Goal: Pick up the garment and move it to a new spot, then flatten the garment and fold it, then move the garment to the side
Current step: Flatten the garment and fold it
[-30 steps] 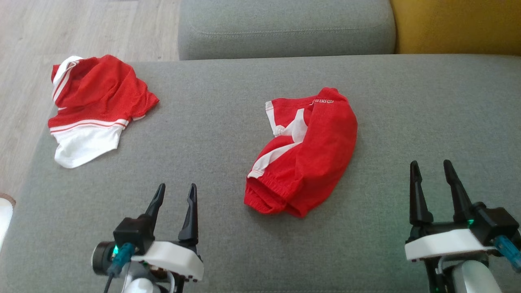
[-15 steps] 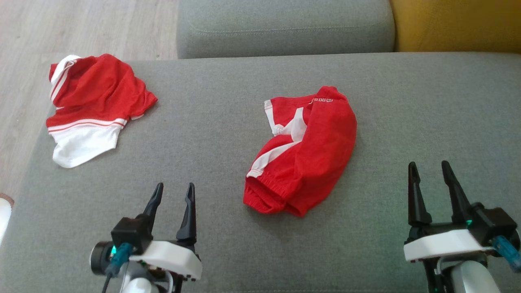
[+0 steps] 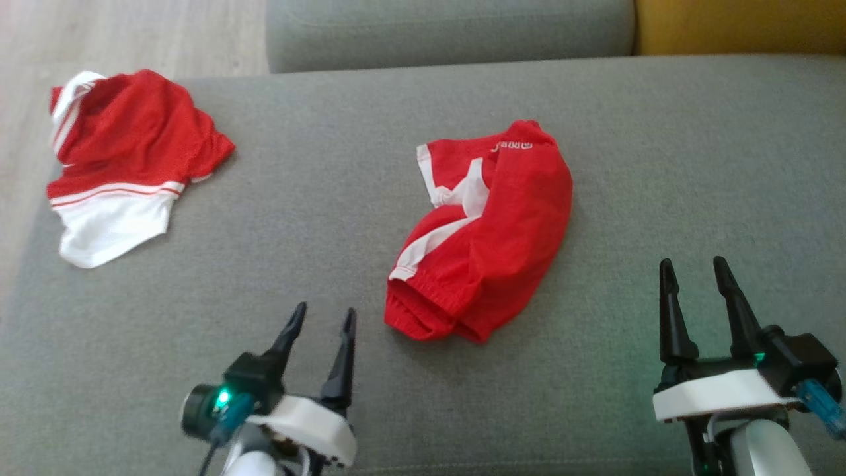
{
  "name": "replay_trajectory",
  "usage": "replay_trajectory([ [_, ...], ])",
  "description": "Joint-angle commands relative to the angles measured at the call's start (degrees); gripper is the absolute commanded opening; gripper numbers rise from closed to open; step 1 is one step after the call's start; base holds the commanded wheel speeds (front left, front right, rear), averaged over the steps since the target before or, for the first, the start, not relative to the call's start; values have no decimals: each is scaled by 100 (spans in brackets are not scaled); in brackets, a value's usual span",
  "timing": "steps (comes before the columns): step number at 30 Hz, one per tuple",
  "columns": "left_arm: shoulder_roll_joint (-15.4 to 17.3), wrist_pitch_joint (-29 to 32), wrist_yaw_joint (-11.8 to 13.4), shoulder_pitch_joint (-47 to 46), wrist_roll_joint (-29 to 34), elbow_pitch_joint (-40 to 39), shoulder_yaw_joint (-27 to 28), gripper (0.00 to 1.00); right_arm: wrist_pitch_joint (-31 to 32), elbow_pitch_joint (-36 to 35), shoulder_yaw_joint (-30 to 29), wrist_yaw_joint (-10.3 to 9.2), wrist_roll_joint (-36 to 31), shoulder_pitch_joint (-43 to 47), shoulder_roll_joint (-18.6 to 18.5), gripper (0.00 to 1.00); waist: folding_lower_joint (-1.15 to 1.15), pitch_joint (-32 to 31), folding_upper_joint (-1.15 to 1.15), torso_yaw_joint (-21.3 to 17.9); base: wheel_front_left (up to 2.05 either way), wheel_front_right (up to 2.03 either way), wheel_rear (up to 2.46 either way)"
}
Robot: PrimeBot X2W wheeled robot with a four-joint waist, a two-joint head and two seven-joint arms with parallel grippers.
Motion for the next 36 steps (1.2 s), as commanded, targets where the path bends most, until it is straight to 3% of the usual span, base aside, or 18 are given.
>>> replay_trajectory([
  [1, -30, -70, -21, -425, 64, -36, 33, 100, -13, -223, 161, 42, -23, -268, -28, 100, 0, 139, 0, -104, 0, 0, 0],
  [10, -31, -70, -49, -1201, 56, 840, -391, 100, -13, -314, 282, 42, -4, -479, -28, 100, 0, 667, 0, -432, 0, 0, 0],
  [20, -31, -70, -23, -1929, 135, 1588, -323, 100, -13, -371, 364, 42, 61, -625, -28, 100, 0, 1000, 0, -654, 0, 0, 0],
  [21, -31, -70, -27, -1978, 147, 1544, -303, 95, -13, -373, 364, 42, 64, -627, -28, 100, 0, 1011, 0, -665, 0, 0, 0],
  [22, -31, -70, -28, -2018, 160, 1487, -277, 63, -13, -375, 368, 42, 66, -628, -28, 100, 0, 1019, 0, -676, 0, 0, 0],
  [23, -31, -70, -26, -2048, 177, 1427, -249, 21, -13, -375, 373, 42, 68, -628, -28, 100, 0, 1020, 0, -686, 0, 0, 0],
  [24, -23, -70, -19, -2075, 207, 1348, -219, 0, -13, -375, 378, 42, 72, -627, -28, 100, 0, 1018, 0, -694, 0, 0, 0],
  [36, 483, -70, 151, -2386, 701, -269, 421, 0, -13, -380, 353, 42, 76, -573, -28, 100, 0, 869, 0, -562, 0, 0, 0],
])
